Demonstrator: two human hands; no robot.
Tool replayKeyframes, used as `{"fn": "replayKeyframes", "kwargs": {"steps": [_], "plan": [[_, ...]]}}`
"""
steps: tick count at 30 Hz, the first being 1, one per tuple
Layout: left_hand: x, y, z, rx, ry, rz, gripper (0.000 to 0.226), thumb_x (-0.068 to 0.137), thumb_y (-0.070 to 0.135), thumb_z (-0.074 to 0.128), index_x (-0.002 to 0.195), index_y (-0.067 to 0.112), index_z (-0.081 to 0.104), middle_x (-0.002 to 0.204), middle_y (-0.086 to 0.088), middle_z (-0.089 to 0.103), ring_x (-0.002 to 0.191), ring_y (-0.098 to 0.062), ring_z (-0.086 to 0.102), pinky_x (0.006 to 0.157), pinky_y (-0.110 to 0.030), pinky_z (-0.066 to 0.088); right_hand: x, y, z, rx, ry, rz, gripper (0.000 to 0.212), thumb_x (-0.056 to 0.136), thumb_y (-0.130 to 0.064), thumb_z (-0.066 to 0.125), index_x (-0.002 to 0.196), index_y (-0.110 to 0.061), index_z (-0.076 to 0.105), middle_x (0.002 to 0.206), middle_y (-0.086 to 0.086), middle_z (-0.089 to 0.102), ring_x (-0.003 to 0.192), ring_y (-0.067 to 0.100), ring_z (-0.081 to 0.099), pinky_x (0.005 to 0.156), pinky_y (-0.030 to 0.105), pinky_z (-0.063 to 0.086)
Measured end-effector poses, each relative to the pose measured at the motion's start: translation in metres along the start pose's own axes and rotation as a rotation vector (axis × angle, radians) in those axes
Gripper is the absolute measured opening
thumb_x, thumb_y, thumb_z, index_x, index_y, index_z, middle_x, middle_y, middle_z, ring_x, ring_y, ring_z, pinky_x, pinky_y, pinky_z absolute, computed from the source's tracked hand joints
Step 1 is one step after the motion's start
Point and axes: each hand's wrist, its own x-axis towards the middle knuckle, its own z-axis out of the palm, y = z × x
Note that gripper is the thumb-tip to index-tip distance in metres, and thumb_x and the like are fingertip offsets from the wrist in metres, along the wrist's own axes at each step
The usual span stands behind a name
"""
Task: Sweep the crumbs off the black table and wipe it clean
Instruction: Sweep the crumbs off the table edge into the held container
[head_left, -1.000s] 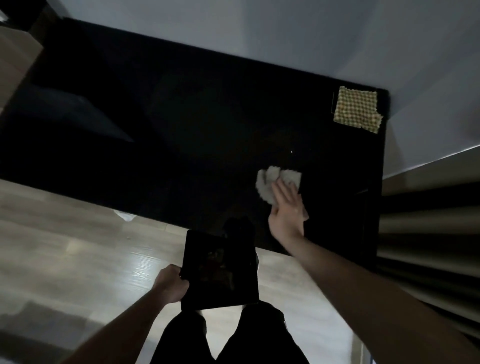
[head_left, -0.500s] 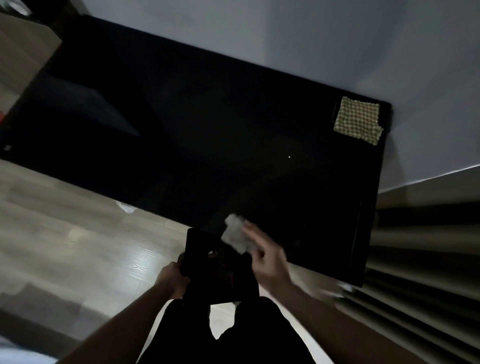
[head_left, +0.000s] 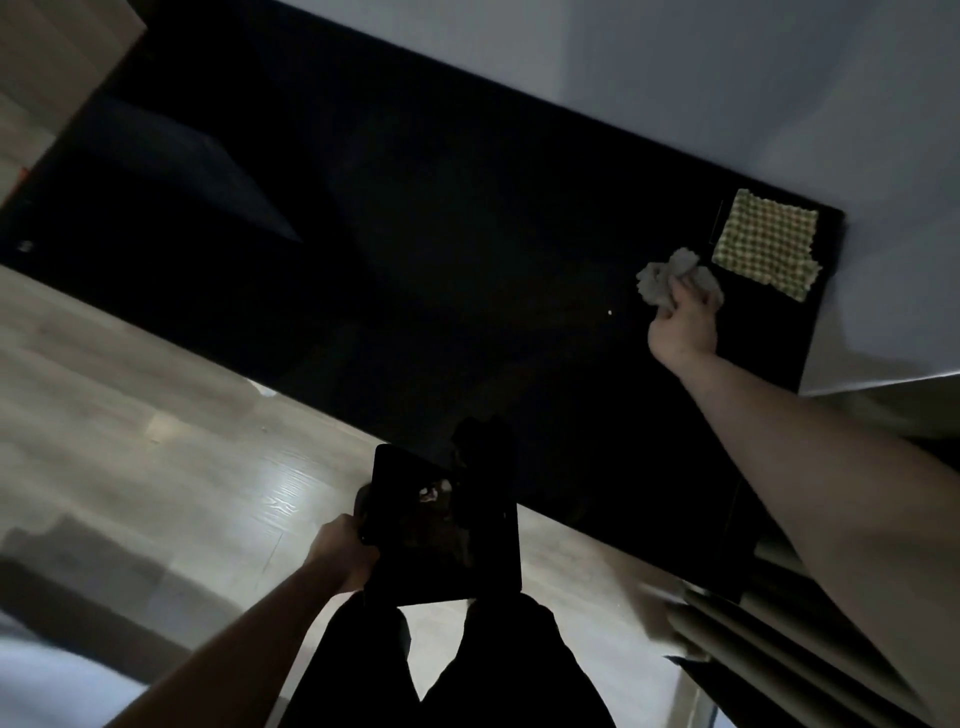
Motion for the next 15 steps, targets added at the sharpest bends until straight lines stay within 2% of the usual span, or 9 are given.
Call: {"fn": "replayKeyframes", "kwargs": {"steps": [2, 4, 8, 10, 13, 15], "plan": [[-0.001, -0.002, 0.001, -0.016, 0.000, -0.006, 0.035, 0.069, 0.023, 0.058, 0.091, 0.002, 0.074, 0.085, -0.013, 0.078, 0.081, -0.030, 0.078, 0.057, -0.028, 0.054, -0.002, -0.008, 0.020, -0.091, 0.002, -0.040, 0.064, 0.091, -0.010, 0.041, 0.153, -0.022, 0.044, 0.163, 0.001, 0.038, 0.153, 0.037, 0.028, 0.124, 0.051, 0.029], [0.000, -0.004, 0.002, -0.016, -0.007, -0.013, 0.035, 0.070, 0.022, 0.058, 0.093, 0.001, 0.074, 0.085, -0.013, 0.078, 0.081, -0.031, 0.078, 0.057, -0.027, 0.053, -0.024, -0.024, 0.037, -0.119, 0.012, -0.082, 0.068, 0.091, -0.004, 0.047, 0.157, -0.020, 0.041, 0.166, 0.000, 0.036, 0.157, 0.034, 0.023, 0.127, 0.048, 0.024], [0.002, -0.003, 0.002, -0.015, -0.016, -0.028, 0.041, 0.064, 0.026, 0.058, 0.093, 0.002, 0.075, 0.084, -0.012, 0.079, 0.079, -0.030, 0.079, 0.063, -0.032, 0.063, -0.106, -0.052, 0.066, -0.018, 0.012, -0.309, 0.067, 0.085, 0.003, 0.051, 0.149, -0.014, 0.055, 0.159, 0.005, 0.050, 0.154, 0.034, 0.035, 0.124, 0.053, 0.030], [-0.003, 0.003, 0.001, 0.012, -0.007, -0.001, 0.036, 0.067, 0.025, 0.059, 0.091, 0.003, 0.073, 0.085, -0.011, 0.079, 0.083, -0.031, 0.079, 0.071, -0.035, 0.065, -0.156, -0.059, 0.081, 0.059, -0.058, -0.367, 0.067, 0.084, 0.007, 0.053, 0.145, -0.019, 0.060, 0.155, -0.002, 0.055, 0.154, 0.028, 0.037, 0.122, 0.055, 0.033], [-0.013, 0.015, -0.003, 0.066, 0.016, 0.040, 0.003, 0.078, 0.018, 0.061, 0.075, 0.016, 0.062, 0.086, -0.011, 0.076, 0.092, -0.032, 0.077, 0.077, -0.035, 0.062, -0.233, -0.060, 0.102, 0.160, -0.259, -0.467, 0.068, 0.087, 0.006, 0.046, 0.144, -0.026, 0.061, 0.157, -0.009, 0.053, 0.157, 0.016, 0.029, 0.125, 0.049, 0.029], [-0.014, 0.018, -0.003, 0.065, 0.024, 0.042, 0.008, 0.079, 0.016, 0.062, 0.073, 0.019, 0.059, 0.085, -0.009, 0.074, 0.093, -0.032, 0.077, 0.076, -0.033, 0.061, -0.277, -0.057, 0.109, 0.220, -0.376, -0.494, 0.069, 0.088, 0.006, 0.042, 0.145, -0.027, 0.062, 0.158, -0.011, 0.051, 0.158, 0.005, 0.023, 0.127, 0.043, 0.025]]}}
